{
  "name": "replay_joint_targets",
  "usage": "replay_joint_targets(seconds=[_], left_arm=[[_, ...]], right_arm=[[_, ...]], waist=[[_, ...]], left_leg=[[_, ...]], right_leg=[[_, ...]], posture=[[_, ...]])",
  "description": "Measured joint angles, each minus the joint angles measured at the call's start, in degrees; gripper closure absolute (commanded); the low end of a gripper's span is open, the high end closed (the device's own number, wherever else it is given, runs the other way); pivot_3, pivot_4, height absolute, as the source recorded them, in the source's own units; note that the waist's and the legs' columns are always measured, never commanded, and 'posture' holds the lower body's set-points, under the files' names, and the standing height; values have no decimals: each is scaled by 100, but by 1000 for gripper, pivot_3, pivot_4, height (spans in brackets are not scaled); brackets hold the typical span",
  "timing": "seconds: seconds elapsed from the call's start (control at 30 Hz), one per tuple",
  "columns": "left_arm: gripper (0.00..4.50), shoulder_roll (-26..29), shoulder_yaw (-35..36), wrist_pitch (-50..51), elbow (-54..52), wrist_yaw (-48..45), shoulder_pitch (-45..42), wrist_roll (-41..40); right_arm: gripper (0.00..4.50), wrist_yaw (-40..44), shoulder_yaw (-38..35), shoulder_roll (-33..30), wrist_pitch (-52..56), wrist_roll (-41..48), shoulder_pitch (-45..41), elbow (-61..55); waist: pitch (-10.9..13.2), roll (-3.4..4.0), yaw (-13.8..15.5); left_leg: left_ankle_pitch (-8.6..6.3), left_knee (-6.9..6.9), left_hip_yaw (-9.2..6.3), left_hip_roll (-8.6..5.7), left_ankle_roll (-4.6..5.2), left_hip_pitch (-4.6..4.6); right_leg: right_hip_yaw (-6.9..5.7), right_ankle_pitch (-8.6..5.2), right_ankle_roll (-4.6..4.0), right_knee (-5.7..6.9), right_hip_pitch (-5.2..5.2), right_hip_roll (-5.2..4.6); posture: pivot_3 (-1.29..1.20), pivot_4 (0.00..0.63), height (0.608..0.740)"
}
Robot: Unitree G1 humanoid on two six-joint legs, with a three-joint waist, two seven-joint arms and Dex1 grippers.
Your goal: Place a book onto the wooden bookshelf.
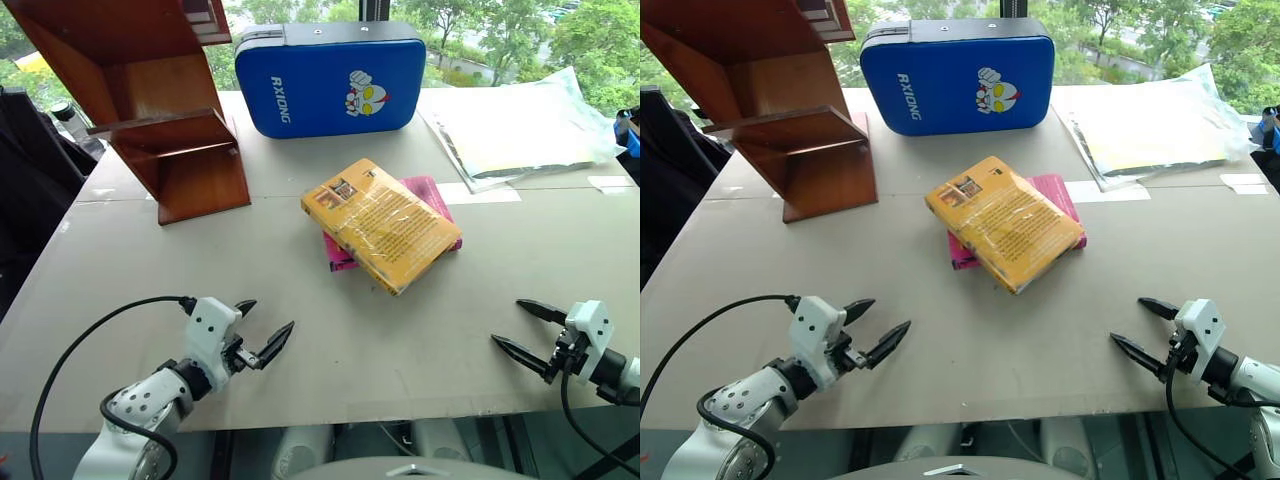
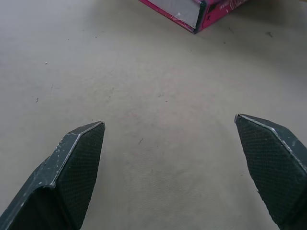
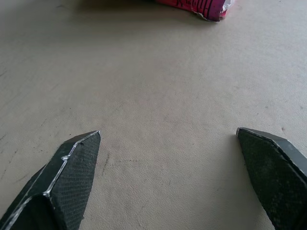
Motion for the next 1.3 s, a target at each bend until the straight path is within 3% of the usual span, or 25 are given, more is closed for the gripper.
replay_joint_targets(seconds=[0.77,0.97,1.17,1.3], left_arm=[[29,-191,-70,46,237,-162,-338,-128],[29,-156,-75,49,237,-268,-410,-170],[29,556,91,48,306,-954,-952,-483],[29,1220,477,162,598,-1721,-1469,-1031]], right_arm=[[0,-206,-29,1,105,13,-129,-41],[0,-585,-98,20,549,206,-533,-97],[0,-1164,-23,-58,1157,61,-1530,-201],[0,-1465,337,-122,1612,-188,-2669,-121]], waist=[[-2,5,7],[-2,5,3],[1,10,-12],[5,11,-26]], left_leg=[[-1,0,1,7,1,-5],[-1,0,0,8,1,-5],[0,0,2,10,1,-5],[1,-1,4,11,1,-16]], right_leg=[[-9,0,0,-4,-1,0],[-12,0,0,-4,-1,1],[-15,9,-14,-3,-6,4],[-18,19,-31,-3,-17,20]], posture=[[0,150,740],[0,150,740],[0,150,740],[0,150,740]])
